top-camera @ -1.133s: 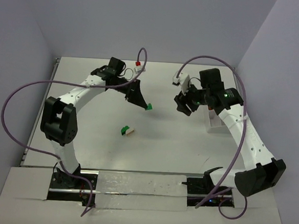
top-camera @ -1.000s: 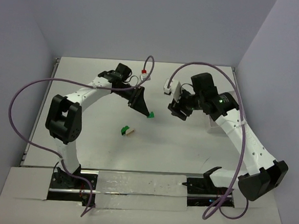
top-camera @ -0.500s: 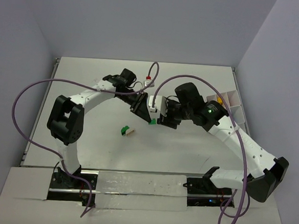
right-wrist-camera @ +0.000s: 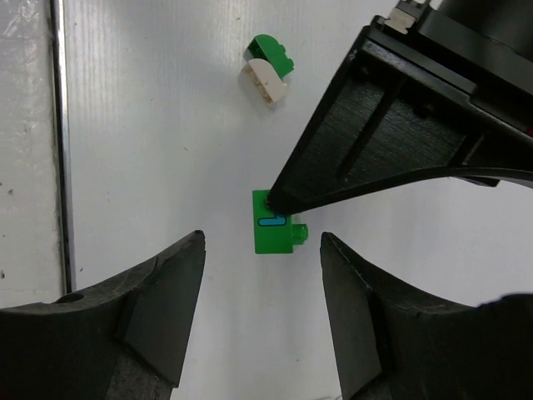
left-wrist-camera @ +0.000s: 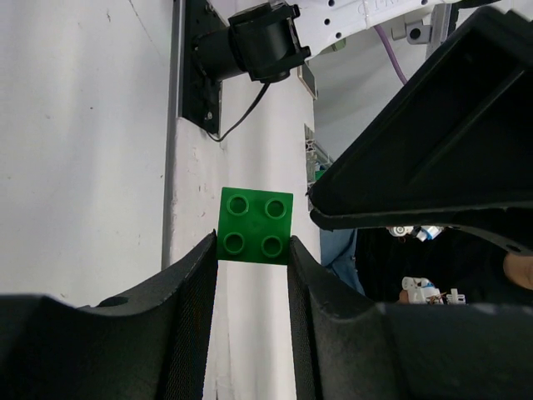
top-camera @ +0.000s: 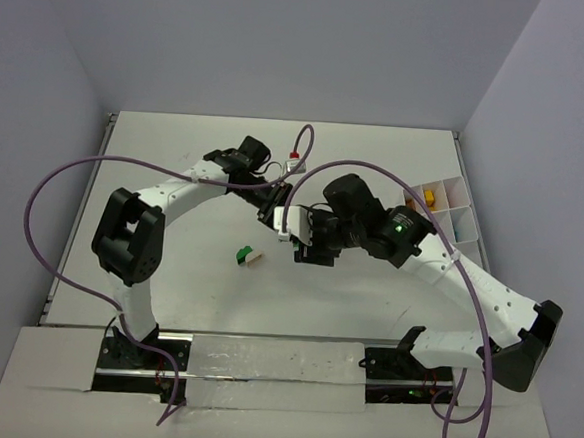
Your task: Sort the legos into containers by color
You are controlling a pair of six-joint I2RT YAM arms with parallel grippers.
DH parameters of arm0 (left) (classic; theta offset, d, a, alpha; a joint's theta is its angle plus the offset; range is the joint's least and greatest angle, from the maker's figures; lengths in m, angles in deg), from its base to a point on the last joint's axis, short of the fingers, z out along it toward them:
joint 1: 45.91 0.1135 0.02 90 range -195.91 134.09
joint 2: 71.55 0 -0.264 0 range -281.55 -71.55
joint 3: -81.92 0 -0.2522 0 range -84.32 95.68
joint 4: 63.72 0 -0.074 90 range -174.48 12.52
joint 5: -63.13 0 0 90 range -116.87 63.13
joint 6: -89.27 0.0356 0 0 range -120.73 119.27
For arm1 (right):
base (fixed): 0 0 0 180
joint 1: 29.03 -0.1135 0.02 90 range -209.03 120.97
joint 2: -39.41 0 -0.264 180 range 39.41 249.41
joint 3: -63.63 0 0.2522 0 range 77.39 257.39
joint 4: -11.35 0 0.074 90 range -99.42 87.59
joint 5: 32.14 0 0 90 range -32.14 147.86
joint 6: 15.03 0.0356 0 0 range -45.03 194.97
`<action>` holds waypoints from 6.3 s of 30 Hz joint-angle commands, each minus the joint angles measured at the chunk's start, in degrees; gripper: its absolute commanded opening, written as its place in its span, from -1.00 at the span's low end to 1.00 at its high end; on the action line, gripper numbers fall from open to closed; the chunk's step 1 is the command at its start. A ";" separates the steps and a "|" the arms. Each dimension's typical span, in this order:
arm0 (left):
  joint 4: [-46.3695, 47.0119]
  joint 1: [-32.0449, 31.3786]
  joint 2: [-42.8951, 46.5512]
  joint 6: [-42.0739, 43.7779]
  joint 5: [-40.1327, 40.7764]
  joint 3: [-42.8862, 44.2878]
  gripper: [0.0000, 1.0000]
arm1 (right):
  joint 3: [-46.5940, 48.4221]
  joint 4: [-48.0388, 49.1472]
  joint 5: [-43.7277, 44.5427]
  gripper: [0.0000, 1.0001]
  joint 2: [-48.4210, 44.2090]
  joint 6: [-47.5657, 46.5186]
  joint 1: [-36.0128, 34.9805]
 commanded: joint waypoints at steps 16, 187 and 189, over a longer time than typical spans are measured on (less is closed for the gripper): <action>0.37 -0.81 3.41 0.61 -3.06 -0.15 -0.96 | -2.51 5.48 4.92 -0.08 1.89 -0.44 -1.40; 98.22 -45.06 20.68 98.69 122.83 -61.38 -1.00 | 21.56 -3.48 -2.88 0.80 28.73 47.49 8.90; 96.19 -45.13 21.10 98.04 122.47 -60.92 -1.00 | 22.62 -3.81 -1.82 0.78 29.46 47.25 8.09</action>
